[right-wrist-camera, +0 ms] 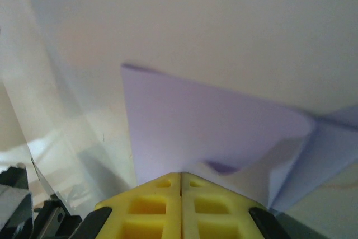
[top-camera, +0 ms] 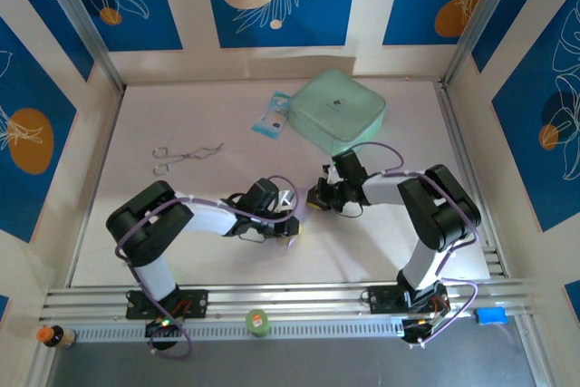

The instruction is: Fold a paper plane with a square sheet of paper (pick it up from the middle)

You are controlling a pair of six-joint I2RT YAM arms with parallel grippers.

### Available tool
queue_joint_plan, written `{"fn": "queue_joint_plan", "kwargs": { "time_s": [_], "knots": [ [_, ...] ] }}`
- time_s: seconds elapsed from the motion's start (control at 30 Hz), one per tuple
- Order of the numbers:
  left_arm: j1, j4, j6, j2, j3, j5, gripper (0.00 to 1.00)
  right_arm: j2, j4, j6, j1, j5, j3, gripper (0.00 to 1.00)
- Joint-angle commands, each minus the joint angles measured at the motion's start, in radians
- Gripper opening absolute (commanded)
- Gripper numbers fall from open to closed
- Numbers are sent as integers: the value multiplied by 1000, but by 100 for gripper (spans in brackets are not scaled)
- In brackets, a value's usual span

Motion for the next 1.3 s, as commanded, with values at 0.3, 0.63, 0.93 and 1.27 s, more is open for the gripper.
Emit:
{"fn": "queue_joint_plan", "kwargs": {
  "time_s": [0.3, 0.63, 0.93, 1.27],
  "knots": [
    [8, -86, 14, 71, -12, 10, 0, 28, 13, 4, -110, 14, 14, 8],
    [13, -77, 12, 81, -13, 17, 0, 22, -74, 29, -145, 100, 53, 7],
    [14, -60, 6, 85, -18, 26, 0, -152, -60, 14, -158, 115, 28, 8],
    [14, -40, 0, 82, -26, 31, 0, -210, 37, 7, -7, -22, -56, 10]
  ]
}}
